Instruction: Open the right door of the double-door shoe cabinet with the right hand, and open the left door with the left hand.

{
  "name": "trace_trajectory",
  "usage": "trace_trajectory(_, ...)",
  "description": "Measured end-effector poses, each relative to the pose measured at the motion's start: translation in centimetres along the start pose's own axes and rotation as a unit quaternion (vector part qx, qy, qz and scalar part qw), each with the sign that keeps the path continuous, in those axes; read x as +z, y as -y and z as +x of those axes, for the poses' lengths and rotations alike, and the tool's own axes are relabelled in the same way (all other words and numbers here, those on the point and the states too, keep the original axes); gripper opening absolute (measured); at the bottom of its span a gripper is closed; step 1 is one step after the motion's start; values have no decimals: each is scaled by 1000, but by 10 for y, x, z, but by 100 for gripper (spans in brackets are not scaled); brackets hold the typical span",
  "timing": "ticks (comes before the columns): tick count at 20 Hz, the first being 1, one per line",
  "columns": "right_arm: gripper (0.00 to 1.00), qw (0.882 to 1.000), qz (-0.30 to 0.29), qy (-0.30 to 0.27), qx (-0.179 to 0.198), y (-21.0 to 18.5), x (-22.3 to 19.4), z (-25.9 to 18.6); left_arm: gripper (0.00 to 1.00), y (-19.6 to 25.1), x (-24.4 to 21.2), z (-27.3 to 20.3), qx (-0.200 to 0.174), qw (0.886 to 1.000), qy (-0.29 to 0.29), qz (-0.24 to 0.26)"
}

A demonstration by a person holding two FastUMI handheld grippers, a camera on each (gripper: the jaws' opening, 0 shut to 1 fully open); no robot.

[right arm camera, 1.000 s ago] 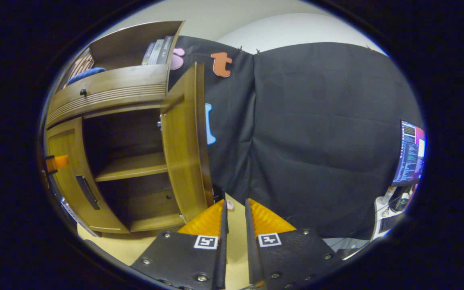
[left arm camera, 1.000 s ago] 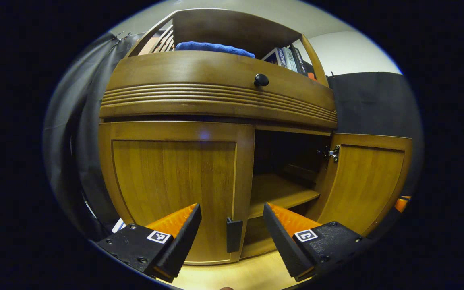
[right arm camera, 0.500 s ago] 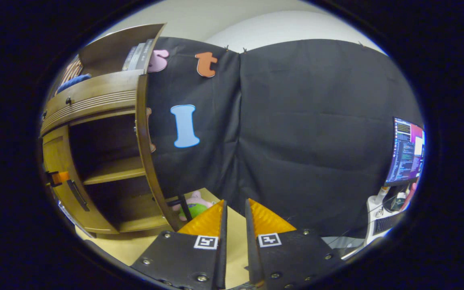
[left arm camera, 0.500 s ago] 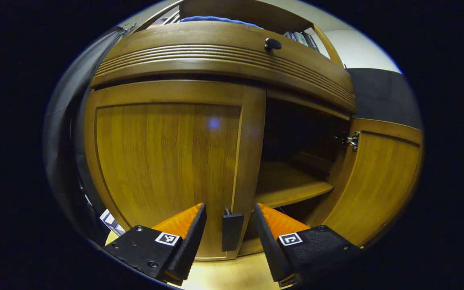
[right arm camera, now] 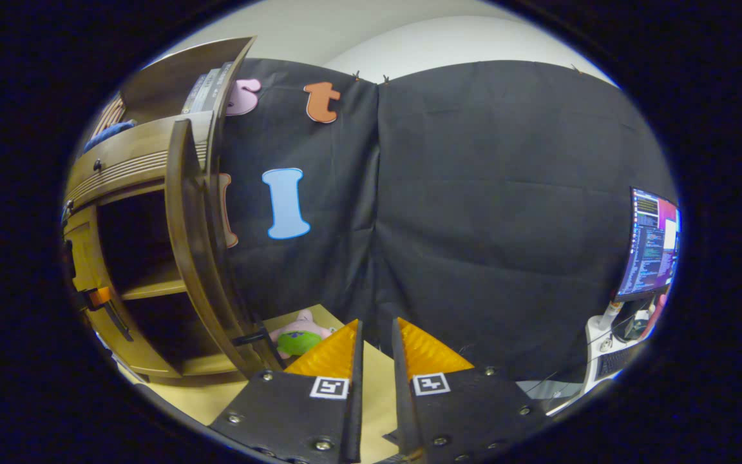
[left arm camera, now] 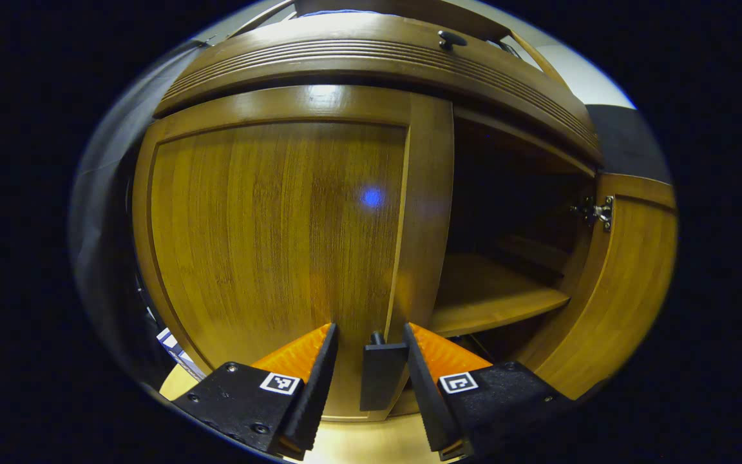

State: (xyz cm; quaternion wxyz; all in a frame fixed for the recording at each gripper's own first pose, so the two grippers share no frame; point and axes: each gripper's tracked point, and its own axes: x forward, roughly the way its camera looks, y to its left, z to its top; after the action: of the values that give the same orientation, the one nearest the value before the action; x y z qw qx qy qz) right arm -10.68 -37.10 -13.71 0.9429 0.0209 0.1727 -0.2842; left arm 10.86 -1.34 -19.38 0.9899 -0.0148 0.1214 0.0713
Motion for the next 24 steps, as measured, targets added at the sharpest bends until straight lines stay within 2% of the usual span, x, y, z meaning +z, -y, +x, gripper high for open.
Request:
trace_trajectory(2, 22, 1000, 3, 2, -2, 4, 2, 2, 50, 3, -3, 1, 2, 1000, 0, 4)
trace_trajectory(6, 22, 1000, 10, 3, -4, 13, 3, 4, 34, 4, -2, 2, 19, 999, 12, 31)
trace_trajectory(7, 22, 1000, 11, 4, -5, 16, 3, 3, 36, 4, -2, 1, 18, 999, 14, 32)
trace_trajectory(10, 23, 1000, 11, 6, -10, 25, 1, -3, 31, 4, -2, 0, 19, 999, 15, 26)
trace_trajectory(12, 22, 1000, 14, 4, -12, 32, -2, -6, 33, 3, -3, -5, 24, 999, 14, 24)
trace_trajectory(14, 22, 1000, 20, 3, -13, 39, -2, -10, 30, 2, -4, -13, 29, 999, 15, 22)
trace_trajectory(17, 22, 1000, 29, 3, -9, 44, -2, -12, 32, 0, -5, -27, 34, 999, 20, 20)
trace_trajectory(19, 22, 1000, 30, 2, -2, 46, -2, -12, 34, -1, -6, -40, 36, 999, 22, 14)
trace_trajectory(21, 22, 1000, 26, -1, 8, 44, -3, -9, 29, -3, -7, -53, 38, 999, 24, 8)
trace_trajectory(24, 22, 999, 21, -6, 35, 33, -2, -1, 30, -7, -8, -71, 44, 999, 26, 1)
